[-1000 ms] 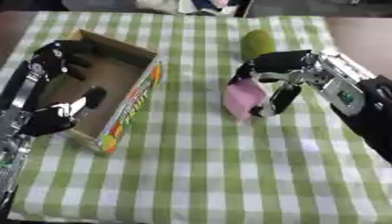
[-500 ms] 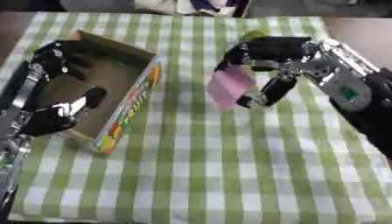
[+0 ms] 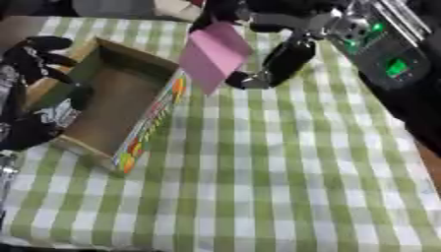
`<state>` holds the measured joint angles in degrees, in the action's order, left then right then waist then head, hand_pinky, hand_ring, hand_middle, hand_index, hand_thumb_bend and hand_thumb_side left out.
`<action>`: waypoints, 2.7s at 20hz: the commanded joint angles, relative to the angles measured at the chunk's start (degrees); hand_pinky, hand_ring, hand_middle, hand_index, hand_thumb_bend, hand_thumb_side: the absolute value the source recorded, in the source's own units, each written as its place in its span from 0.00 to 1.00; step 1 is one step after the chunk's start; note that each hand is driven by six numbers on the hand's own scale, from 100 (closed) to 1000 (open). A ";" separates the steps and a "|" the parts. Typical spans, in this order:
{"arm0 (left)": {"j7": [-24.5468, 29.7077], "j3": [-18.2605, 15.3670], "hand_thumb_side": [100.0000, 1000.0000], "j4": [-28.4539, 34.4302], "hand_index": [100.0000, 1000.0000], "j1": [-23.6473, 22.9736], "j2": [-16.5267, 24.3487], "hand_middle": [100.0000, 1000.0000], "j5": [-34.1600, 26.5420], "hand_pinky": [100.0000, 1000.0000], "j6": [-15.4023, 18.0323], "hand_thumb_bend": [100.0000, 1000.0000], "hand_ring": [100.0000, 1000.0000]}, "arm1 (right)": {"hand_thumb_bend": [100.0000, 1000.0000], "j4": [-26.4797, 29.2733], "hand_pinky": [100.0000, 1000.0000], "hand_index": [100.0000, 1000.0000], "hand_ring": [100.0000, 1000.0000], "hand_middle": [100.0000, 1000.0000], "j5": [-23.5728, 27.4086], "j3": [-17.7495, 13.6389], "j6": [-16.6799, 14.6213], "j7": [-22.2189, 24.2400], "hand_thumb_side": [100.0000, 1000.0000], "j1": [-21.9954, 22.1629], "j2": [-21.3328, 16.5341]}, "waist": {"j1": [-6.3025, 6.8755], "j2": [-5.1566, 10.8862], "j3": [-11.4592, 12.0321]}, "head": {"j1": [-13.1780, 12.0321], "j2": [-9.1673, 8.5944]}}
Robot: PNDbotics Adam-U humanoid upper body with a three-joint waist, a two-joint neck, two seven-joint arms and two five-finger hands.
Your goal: Pick up objects on the table and place them in the box.
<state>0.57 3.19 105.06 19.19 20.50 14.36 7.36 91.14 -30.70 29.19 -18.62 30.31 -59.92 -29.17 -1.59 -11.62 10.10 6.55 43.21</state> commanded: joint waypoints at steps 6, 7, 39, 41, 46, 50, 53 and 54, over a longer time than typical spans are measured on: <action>-3.86 -4.03 0.57 2.52 0.79 0.59 0.77 0.72 0.45 0.54 -1.02 0.53 0.66 | 0.13 -8.25 0.71 0.51 0.67 0.36 -3.69 -0.20 -1.71 0.67 0.12 -5.47 7.84 | 0.43 1.55 4.09 | 3.49 -1.30; -3.91 -4.05 0.57 2.78 0.79 0.66 0.57 0.72 0.42 0.54 -1.01 0.53 0.66 | 0.13 -9.66 0.71 0.51 0.67 0.37 -4.37 -0.21 -1.93 0.73 0.13 -5.86 9.07 | 0.49 1.57 4.91 | 4.10 -1.48; 1.43 0.04 0.58 5.32 0.79 4.46 -5.30 0.72 -2.21 0.54 0.07 0.53 0.66 | 0.50 -37.20 0.92 1.00 0.93 1.00 -40.08 -9.20 -6.40 -16.56 0.29 -5.13 21.01 | 2.51 -0.05 13.12 | 11.84 -1.83; 1.41 -0.02 0.58 5.28 0.79 4.41 -5.27 0.72 -2.16 0.54 0.07 0.53 0.66 | 0.61 -36.47 0.93 1.00 0.95 1.00 -40.68 -9.31 -6.40 -17.63 0.37 -5.21 20.89 | 2.44 -0.08 12.92 | 11.64 -1.69; 1.29 -0.17 0.58 5.17 0.79 4.15 -5.16 0.72 -2.07 0.54 0.11 0.53 0.66 | 0.73 -32.74 0.93 1.00 0.95 1.00 -40.14 -8.87 -5.83 -19.98 0.48 -5.45 20.21 | 2.30 -0.07 12.42 | 11.16 -1.28; 1.12 -0.28 0.58 4.96 0.79 3.83 -5.07 0.72 -2.10 0.54 0.15 0.53 0.66 | 0.72 -29.57 0.93 1.00 0.95 1.00 -38.60 -8.82 -4.83 -20.97 0.48 -5.77 19.36 | 2.25 0.05 11.97 | 10.87 -1.12; 0.80 -0.46 0.58 4.89 0.79 3.48 -4.83 0.72 -2.43 0.54 0.30 0.53 0.66 | 0.71 -26.11 0.91 1.00 0.94 0.98 -35.69 -8.82 -3.79 -21.58 0.48 -6.07 18.29 | 2.07 0.15 10.89 | 10.27 -0.91; 0.70 -0.53 0.58 4.80 0.79 3.29 -4.68 0.72 -2.56 0.54 0.34 0.53 0.66 | 0.70 -24.95 0.91 1.00 0.93 0.97 -34.15 -8.83 -3.27 -21.62 0.47 -6.15 17.92 | 2.01 0.17 10.43 | 10.02 -0.86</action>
<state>1.49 3.36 109.39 22.07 14.71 12.14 7.55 63.74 -66.45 20.55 -22.46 9.03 -64.56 -10.02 0.17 -12.53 20.32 16.94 42.17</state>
